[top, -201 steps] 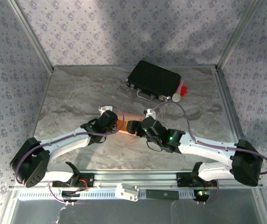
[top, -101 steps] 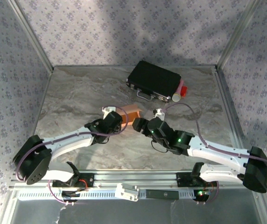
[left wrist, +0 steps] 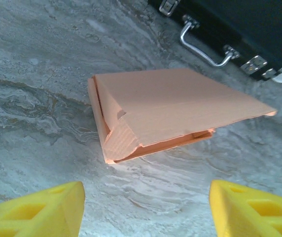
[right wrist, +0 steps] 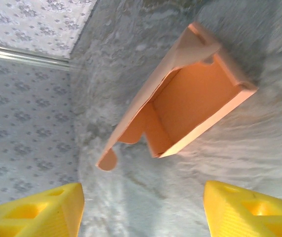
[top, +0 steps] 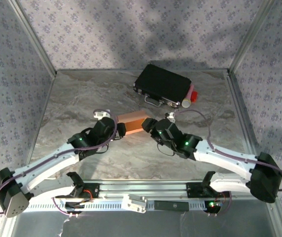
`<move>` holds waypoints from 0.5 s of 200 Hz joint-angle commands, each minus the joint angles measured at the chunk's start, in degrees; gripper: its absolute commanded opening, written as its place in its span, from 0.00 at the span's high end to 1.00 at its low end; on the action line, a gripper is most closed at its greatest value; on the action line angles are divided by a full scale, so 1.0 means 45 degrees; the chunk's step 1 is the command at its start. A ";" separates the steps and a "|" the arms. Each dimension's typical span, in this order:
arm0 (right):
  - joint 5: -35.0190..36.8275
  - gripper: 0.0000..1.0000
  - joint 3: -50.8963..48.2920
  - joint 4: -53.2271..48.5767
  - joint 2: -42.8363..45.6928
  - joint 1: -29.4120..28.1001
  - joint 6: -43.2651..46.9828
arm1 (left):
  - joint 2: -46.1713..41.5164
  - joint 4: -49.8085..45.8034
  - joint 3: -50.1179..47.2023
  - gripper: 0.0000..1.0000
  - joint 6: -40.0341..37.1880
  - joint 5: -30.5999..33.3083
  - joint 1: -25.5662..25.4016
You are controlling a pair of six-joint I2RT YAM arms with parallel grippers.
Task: Fold the paper box
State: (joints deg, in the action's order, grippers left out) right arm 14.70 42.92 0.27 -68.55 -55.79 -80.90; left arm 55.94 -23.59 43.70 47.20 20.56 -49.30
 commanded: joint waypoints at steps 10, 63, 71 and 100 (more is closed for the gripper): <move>0.0168 0.37 0.0636 0.3100 -0.1623 -0.0140 -0.2675 | -0.1209 -0.1571 0.0927 0.33 0.0391 -0.0066 -0.0002; -0.0246 0.52 0.1186 0.3368 -0.3248 0.0606 -0.3950 | -0.2656 -0.2528 0.0778 0.34 0.0299 -0.0284 0.0028; -0.0379 0.54 0.1034 0.3932 -0.3521 0.0739 -0.4013 | -0.2864 -0.2502 0.0675 0.34 0.0295 -0.0336 0.0030; -0.1201 0.60 0.1072 0.5380 -0.4562 0.1209 -0.4260 | -0.3359 -0.2466 0.0501 0.35 0.0237 -0.0485 0.0054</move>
State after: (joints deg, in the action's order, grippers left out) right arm 12.16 47.18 17.96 -85.58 -51.68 -96.90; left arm 42.46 -33.19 46.50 48.10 19.46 -49.23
